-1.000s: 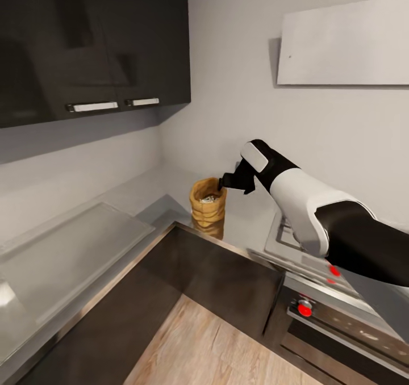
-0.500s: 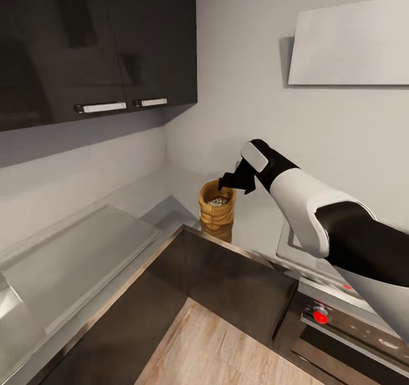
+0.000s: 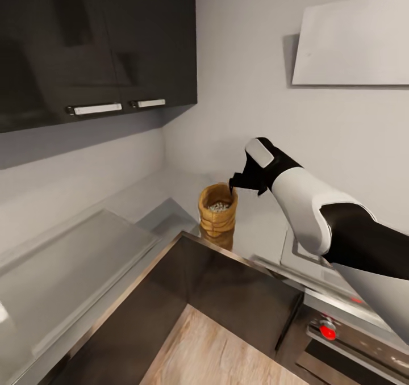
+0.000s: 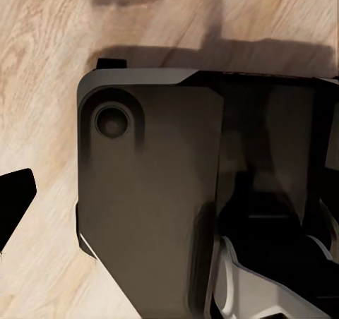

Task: In the kitchen, take the popcorn bag from the countertop, put it into the microwave, and heat it until the popcorn is cooked so the cooked popcorn ends up inside the bag.

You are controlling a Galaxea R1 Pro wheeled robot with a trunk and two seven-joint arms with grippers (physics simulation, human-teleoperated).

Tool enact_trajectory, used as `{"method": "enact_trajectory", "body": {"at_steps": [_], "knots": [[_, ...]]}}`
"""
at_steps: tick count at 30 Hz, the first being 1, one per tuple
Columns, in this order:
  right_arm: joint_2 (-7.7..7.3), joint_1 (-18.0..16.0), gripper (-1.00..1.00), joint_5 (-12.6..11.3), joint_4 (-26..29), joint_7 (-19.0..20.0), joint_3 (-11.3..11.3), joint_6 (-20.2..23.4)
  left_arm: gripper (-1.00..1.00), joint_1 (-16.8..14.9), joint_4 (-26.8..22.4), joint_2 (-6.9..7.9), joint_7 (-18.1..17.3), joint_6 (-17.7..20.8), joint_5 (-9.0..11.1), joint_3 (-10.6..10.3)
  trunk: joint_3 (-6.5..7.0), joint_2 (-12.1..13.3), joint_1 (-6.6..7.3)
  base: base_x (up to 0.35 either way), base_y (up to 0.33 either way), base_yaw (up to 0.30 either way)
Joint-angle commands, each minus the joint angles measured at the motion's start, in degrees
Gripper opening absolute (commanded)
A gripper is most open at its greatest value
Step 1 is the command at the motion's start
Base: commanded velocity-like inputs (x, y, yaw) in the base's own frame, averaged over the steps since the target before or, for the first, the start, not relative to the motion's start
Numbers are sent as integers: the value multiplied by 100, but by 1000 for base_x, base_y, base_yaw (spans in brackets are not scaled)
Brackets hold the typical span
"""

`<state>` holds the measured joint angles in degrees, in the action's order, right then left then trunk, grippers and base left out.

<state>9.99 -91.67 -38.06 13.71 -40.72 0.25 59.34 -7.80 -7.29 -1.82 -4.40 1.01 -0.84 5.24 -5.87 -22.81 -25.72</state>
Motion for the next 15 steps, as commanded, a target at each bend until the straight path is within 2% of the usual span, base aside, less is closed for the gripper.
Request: {"method": "enact_trajectory", "body": {"at_steps": [1, 7, 15], "knots": [[1, -3, 100, -51, 50, -54, 2, 14, 100, -3, 0, -2, -26, 12, -11, 47, -13, -11, -7, 334, 0, 0], [1, 8, 100, -53, 150, -50, 8, 24, 100, 2, 8, -2, -26, 4, -13, 45, -13, -11, -7, 284, 0, 0], [1, 50, 100, -53, 159, -15, 17, 20, 100, 6, 17, -2, -26, -4, -13, 47, -13, -11, -7, 11, 0, 0]]}}
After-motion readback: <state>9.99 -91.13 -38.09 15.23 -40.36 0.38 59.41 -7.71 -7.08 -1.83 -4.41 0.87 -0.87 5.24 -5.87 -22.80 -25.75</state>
